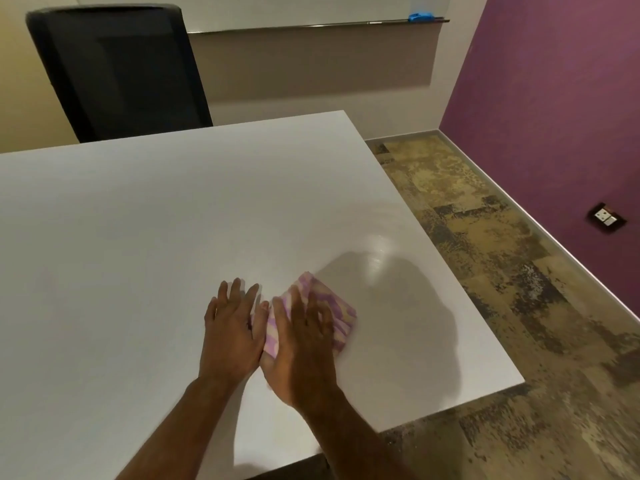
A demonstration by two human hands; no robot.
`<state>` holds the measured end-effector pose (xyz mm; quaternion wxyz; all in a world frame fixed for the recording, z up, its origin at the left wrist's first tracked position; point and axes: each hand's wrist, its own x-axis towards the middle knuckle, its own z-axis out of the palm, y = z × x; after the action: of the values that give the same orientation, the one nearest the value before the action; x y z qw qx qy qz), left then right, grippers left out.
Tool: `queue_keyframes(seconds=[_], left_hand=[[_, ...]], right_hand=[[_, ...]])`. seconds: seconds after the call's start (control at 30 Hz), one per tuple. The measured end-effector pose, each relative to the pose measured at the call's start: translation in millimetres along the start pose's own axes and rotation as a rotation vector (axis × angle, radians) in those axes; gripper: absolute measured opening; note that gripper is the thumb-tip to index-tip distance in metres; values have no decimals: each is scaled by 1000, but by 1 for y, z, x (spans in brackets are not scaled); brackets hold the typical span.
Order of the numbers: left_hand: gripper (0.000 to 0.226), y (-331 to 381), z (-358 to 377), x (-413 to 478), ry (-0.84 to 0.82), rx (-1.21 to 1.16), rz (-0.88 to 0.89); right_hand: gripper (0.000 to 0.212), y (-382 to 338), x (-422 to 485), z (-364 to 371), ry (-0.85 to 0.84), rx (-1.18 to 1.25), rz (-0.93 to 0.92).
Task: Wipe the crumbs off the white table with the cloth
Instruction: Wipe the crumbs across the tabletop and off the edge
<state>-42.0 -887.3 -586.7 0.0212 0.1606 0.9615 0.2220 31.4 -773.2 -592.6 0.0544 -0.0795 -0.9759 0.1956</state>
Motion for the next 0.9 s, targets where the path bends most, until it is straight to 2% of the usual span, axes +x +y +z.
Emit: queue_keyframes(seconds=[0.13,0.23,0.3,0.43,0.63,0.8,0.9], left_hand=[[69,-6,6,0,-14,-11,70],[72,-9,3,1,22,-79,216],[72,-15,1,3,2,-92,298],[59,-25,-2,13,-11,-115,353],[43,-32,3,36,40,-154,372],[41,-33,1,59,51,-163,365],[38,-31,-1,73,112,-155,404]], right_hand=[[97,-2,-5,2,31,-145,112],[101,-5,-1,1,40,-208,150],[95,-6,4,4,64,-191,159],[90,-3,17,5,61,-176,154],[75,2,45,4,50,-142,137],[73,13,69,7,-9,-105,88],[71,18,86,6,-11,-83,96]])
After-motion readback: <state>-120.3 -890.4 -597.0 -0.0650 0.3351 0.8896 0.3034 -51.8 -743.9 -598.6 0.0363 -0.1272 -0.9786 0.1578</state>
